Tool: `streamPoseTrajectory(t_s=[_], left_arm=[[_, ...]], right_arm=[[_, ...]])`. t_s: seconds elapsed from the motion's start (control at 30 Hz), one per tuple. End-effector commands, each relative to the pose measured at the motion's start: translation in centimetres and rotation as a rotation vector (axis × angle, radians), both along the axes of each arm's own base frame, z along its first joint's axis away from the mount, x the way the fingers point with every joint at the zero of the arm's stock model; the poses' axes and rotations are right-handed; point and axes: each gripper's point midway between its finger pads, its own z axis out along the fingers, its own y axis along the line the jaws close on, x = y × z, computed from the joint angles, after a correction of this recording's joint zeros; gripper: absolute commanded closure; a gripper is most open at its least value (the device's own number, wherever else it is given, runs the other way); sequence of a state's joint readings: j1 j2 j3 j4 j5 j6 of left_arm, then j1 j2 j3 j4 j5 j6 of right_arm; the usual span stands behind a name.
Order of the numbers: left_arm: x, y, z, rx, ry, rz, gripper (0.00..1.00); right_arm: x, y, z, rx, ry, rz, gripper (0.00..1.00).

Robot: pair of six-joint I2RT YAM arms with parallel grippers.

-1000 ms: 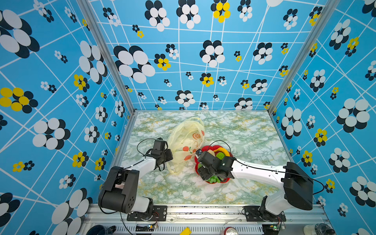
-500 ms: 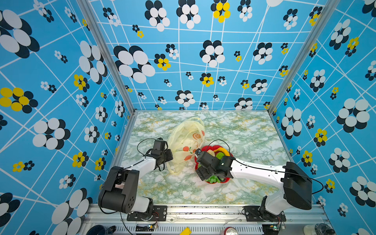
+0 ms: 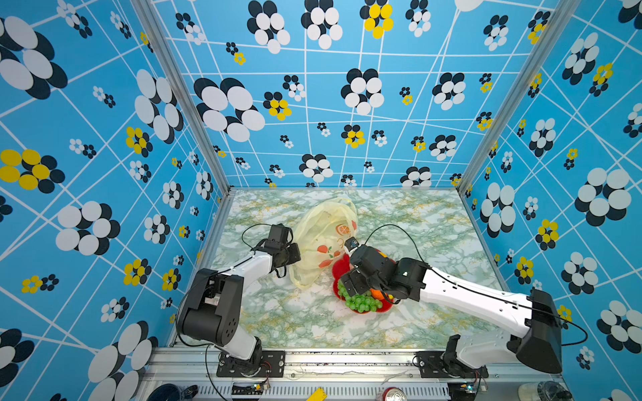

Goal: Take fruits out of the plastic bag
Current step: Move the plastic bag to the top-center of the table.

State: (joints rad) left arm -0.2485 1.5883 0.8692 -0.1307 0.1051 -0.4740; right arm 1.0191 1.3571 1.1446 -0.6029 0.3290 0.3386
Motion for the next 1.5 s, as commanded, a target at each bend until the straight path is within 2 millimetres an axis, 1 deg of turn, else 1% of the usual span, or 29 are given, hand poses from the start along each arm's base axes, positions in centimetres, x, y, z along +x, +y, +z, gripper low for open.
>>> streamPoseTrajectory(t_s=[0.0, 0.13, 0.2, 0.23, 0.3, 0.4, 0.47, 0.57, 0.63, 0.67, 0.7, 0.77, 0.8, 0.83, 0.9, 0.93, 1.0, 1.03, 1.07, 1.13, 1.17, 1.23, 1.27, 1.33, 1.4, 1.43, 1.47], left_arm=[[2.7, -2.7, 2.3, 0.018, -0.014, -0.080, 0.95], [6.6, -6.5, 4.0, 0.033, -0.012, -0.187, 0.96], [8.1, -8.3, 4.1, 0.053, 0.002, -0.255, 0.96], [8.8, -9.5, 4.2, 0.077, 0.010, -0.300, 0.96], [9.9, -11.0, 3.8, 0.140, 0.033, -0.369, 0.95], [11.6, -12.8, 3.1, 0.213, 0.059, -0.443, 0.94], [12.5, -13.2, 2.7, 0.247, 0.071, -0.459, 0.92], [13.6, -13.7, 2.6, 0.280, 0.067, -0.480, 0.90], [14.4, -13.7, 2.8, 0.298, 0.054, -0.481, 0.86], [14.6, -13.7, 2.9, 0.304, 0.050, -0.479, 0.82], [15.0, -13.6, 3.0, 0.313, 0.044, -0.472, 0.75], [15.3, -13.6, 3.7, 0.333, 0.026, -0.461, 0.59], [15.4, -13.6, 4.2, 0.342, 0.010, -0.457, 0.48], [15.4, -13.7, 4.8, 0.347, -0.002, -0.459, 0.41], [15.2, -14.1, 6.3, 0.332, -0.028, -0.465, 0.31], [15.0, -14.2, 7.3, 0.323, -0.042, -0.466, 0.26], [14.4, -14.3, 9.2, 0.306, -0.061, -0.468, 0.18], [13.9, -14.3, 10.4, 0.290, -0.077, -0.464, 0.11], [13.5, -14.3, 11.3, 0.275, -0.091, -0.461, 0.08], [12.4, -13.7, 14.1, 0.238, -0.159, -0.441, 0.00], [11.9, -13.3, 15.0, 0.223, -0.188, -0.430, 0.01], [10.5, -11.6, 16.7, 0.195, -0.240, -0.384, 0.01], [9.9, -10.8, 17.2, 0.183, -0.255, -0.362, 0.01], [8.6, -8.7, 17.4, 0.186, -0.271, -0.306, 0.01], [7.7, -6.5, 17.3, 0.223, -0.301, -0.246, 0.01], [7.0, -5.0, 16.7, 0.257, -0.309, -0.206, 0.01], [6.7, -3.8, 16.4, 0.285, -0.330, -0.167, 0.01]], right_arm=[[1.4, -4.5, 1.0, -0.005, -0.037, -0.146, 0.01], [2.3, -9.4, 1.9, 0.058, -0.072, -0.334, 0.01], [2.2, -11.3, 2.5, 0.090, -0.098, -0.429, 0.01], [2.0, -12.0, 2.8, 0.111, -0.112, -0.464, 0.01], [1.8, -12.9, 2.7, 0.148, -0.127, -0.507, 0.01], [1.6, -14.7, 2.3, 0.189, -0.150, -0.599, 0.01], [1.4, -15.2, 1.7, 0.221, -0.154, -0.633, 0.01], [1.2, -14.4, 0.1, 0.253, -0.102, -0.629, 0.01], [1.1, -14.1, -1.1, 0.244, -0.070, -0.639, 0.01], [1.1, -14.1, -1.6, 0.234, -0.062, -0.644, 0.01], [1.1, -14.1, -1.9, 0.226, -0.058, -0.646, 0.01], [1.3, -13.8, -2.0, 0.218, -0.053, -0.634, 0.01], [1.4, -13.4, -1.9, 0.216, -0.052, -0.615, 0.01], [1.5, -12.9, -1.7, 0.220, -0.048, -0.588, 0.01], [1.8, -11.9, -1.2, 0.217, -0.039, -0.536, 0.01], [1.9, -11.6, -1.0, 0.208, -0.036, -0.514, 0.01], [2.3, -11.8, -0.3, 0.177, -0.042, -0.506, 0.01], [2.6, -12.3, 0.1, 0.159, -0.050, -0.516, 0.01], [2.9, -12.8, 0.4, 0.145, -0.057, -0.529, 0.01], [3.8, -14.7, 0.9, 0.125, -0.069, -0.581, 0.01], [4.2, -15.7, 1.2, 0.123, -0.078, -0.606, 0.01], [5.1, -18.4, 1.7, 0.131, -0.103, -0.696, 0.01], [5.5, -19.4, 1.8, 0.140, -0.115, -0.732, 0.01], [6.4, -21.6, 2.0, 0.150, -0.156, -0.792, 0.01], [7.2, -23.2, 2.0, 0.163, -0.194, -0.838, 0.01], [7.5, -24.2, 1.8, 0.163, -0.204, -0.869, 0.01], [7.9, -24.9, 1.7, 0.162, -0.217, -0.892, 0.01]])
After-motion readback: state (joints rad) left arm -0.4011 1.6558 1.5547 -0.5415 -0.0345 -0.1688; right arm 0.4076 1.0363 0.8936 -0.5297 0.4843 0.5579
